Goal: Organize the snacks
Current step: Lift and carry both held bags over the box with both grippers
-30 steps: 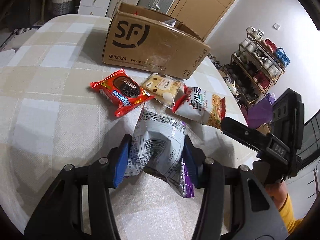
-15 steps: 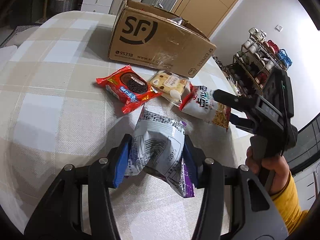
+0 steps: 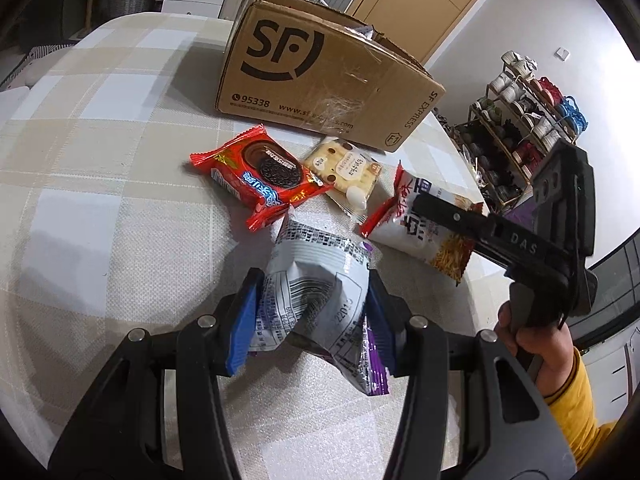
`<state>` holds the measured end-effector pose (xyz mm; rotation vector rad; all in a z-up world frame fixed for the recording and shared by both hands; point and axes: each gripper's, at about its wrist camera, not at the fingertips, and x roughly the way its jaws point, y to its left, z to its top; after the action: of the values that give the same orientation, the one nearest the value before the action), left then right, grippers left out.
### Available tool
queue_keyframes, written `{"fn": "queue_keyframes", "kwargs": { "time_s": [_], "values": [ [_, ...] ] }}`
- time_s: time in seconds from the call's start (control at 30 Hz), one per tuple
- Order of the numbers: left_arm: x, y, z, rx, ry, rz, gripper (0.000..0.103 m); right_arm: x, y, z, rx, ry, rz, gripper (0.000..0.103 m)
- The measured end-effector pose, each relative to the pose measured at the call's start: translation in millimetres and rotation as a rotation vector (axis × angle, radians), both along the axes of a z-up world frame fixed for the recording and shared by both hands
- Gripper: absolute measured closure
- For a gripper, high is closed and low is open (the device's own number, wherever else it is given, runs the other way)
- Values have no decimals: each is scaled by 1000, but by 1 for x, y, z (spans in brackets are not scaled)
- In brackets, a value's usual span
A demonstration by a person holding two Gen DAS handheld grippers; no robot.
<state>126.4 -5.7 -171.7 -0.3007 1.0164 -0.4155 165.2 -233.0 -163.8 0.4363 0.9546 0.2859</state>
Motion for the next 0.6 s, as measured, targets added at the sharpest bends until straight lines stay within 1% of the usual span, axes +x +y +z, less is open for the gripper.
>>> {"fn": "queue_keyframes", "kwargs": {
  "time_s": [0.27, 0.47, 0.6],
  "values": [
    [-14, 2, 16, 6, -49, 2, 56, -31, -11, 24, 64, -64, -18, 67],
    [-33, 6, 32, 9, -92, 0, 56, -59, 3, 50, 57, -131, 48, 72],
    [-48, 10, 41, 11, -119, 1, 56, -72, 17, 52, 42, -140, 85, 73]
  ]
}}
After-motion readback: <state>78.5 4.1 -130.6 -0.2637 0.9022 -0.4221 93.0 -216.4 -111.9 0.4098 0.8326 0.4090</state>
